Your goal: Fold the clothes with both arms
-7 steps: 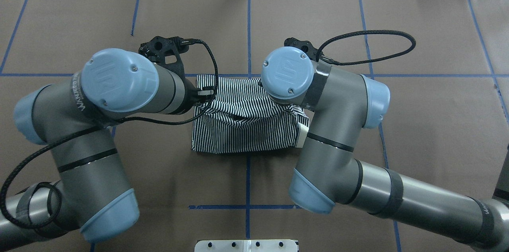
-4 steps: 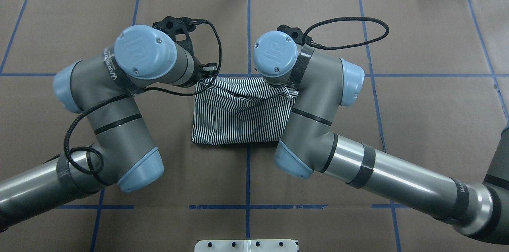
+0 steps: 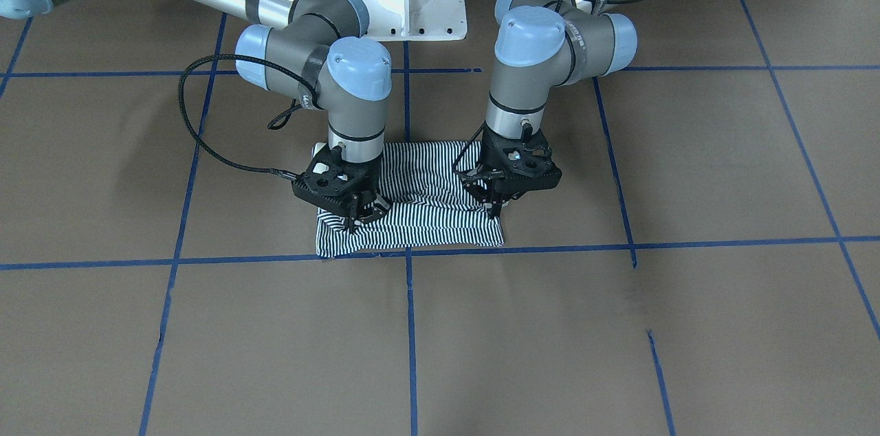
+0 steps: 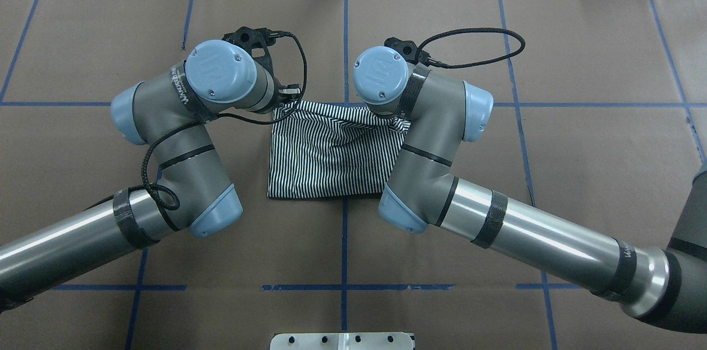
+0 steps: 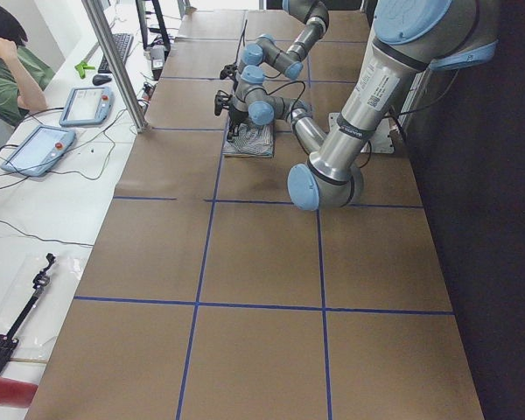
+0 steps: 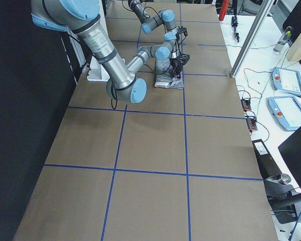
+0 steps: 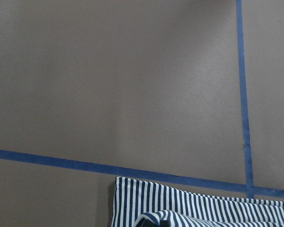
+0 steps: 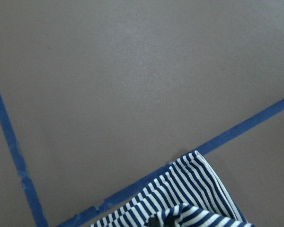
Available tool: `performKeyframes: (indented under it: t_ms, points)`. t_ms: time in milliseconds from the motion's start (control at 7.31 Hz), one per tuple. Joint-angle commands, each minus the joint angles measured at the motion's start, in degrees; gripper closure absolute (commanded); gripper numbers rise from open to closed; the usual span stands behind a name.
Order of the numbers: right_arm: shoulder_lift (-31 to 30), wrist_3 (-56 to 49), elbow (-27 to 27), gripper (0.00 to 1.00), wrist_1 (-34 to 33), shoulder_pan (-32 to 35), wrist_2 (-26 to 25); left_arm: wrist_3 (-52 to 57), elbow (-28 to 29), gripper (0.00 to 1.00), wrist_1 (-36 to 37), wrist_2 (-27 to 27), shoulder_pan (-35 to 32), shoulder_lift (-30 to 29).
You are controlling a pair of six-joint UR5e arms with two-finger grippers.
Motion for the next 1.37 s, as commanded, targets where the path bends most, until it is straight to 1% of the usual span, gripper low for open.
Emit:
performKeyframes:
  t_ms: [0, 137, 274, 411, 547, 821, 958, 1095, 1232]
  points:
    - [0.39, -1.05, -0.43, 0.65, 0.50, 0.01, -0.09, 0.65, 1.73, 0.27, -1.74, -0.08, 0.17, -0.18]
    - [1.09, -2.62, -0.34, 0.01, 2.25, 0.01, -0.35, 5.26, 0.78, 0.00, -2.79, -0.26, 0.08, 0.34]
    - [2.14, -4.03, -0.08, 0.00, 2.44, 0.01, -0.09, 8.53, -2.97, 0.00, -3.32, -0.52, -0.18, 2.70]
    - [3.11, -8.83, 0.36, 0.00, 2.44, -0.17, 0.00, 15.44, -6.84, 0.00, -3.50, -3.31, -2.18, 5.24]
    - [3.03, -10.70, 0.62, 0.00, 2.35, -1.56, -0.52, 17.07, -7.84, 0.00, -3.42, -6.38, -3.42, 6.40]
    - [1.98, -17.37, 0.02, 0.00, 2.09, -4.28, -1.05, 16.56, -7.93, 0.00, -3.50, -6.41, -3.44, 6.41]
    - [1.97, -19.23, -0.86, 0.00, 2.09, -5.26, -3.06, 16.47, -7.93, 0.00, -3.85, -6.41, -3.44, 6.41]
    - [2.41, -19.60, -3.13, 0.00, 0.78, -4.92, -3.69, 16.04, -8.02, 0.00, -4.11, -6.41, -3.35, 6.41]
    - [2.41, -22.64, -3.68, 0.00, 0.07, -3.00, -3.60, 15.60, -8.28, 0.00, -4.12, -6.50, -3.26, 6.41]
